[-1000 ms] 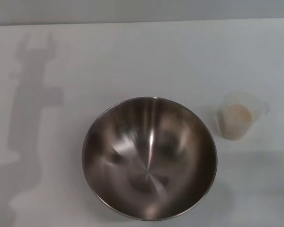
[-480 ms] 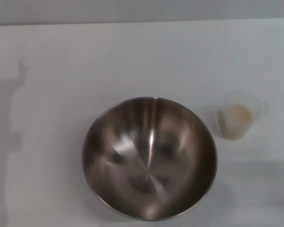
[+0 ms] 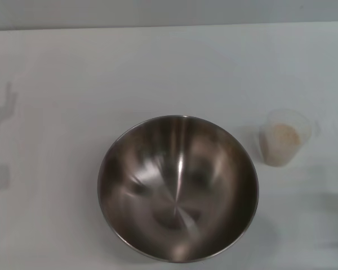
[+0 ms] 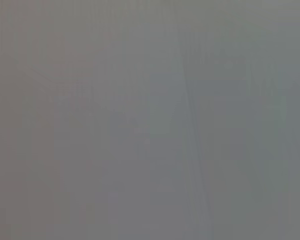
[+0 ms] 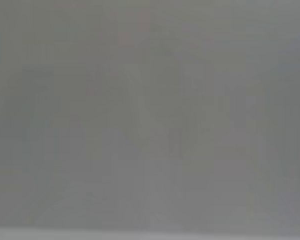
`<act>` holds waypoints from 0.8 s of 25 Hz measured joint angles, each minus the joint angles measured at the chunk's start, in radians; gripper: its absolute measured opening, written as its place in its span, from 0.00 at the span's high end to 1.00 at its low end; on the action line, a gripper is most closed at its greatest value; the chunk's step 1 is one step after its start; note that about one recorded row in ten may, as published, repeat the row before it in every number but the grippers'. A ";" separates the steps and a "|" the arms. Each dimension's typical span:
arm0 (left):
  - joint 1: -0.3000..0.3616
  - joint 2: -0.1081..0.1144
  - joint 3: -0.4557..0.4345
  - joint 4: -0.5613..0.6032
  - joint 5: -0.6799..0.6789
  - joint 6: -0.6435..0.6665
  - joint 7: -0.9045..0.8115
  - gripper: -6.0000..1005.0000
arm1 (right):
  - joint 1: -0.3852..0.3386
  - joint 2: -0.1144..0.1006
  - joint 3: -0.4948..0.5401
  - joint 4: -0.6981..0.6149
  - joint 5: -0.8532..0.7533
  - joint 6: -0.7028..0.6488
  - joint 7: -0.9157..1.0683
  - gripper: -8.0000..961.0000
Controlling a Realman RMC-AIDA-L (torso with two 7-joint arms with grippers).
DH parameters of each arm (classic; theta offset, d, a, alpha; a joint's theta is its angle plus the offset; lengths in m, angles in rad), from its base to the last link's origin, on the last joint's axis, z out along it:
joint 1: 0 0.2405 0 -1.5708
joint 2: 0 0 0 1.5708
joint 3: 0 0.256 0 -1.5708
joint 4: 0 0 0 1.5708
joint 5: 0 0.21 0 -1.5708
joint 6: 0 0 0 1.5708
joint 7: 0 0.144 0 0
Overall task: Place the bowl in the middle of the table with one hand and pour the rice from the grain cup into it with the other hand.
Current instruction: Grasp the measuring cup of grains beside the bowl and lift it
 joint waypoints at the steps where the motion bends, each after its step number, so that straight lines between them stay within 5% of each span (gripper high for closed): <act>1: 0.000 0.000 0.000 0.000 0.000 0.000 0.000 0.18 | 0.011 0.000 0.000 0.000 0.000 0.031 -0.001 0.14; 20: 0.007 -0.002 0.029 0.002 -0.001 -0.005 -0.032 0.18 | 0.093 0.001 -0.027 0.004 -0.003 0.136 -0.005 0.14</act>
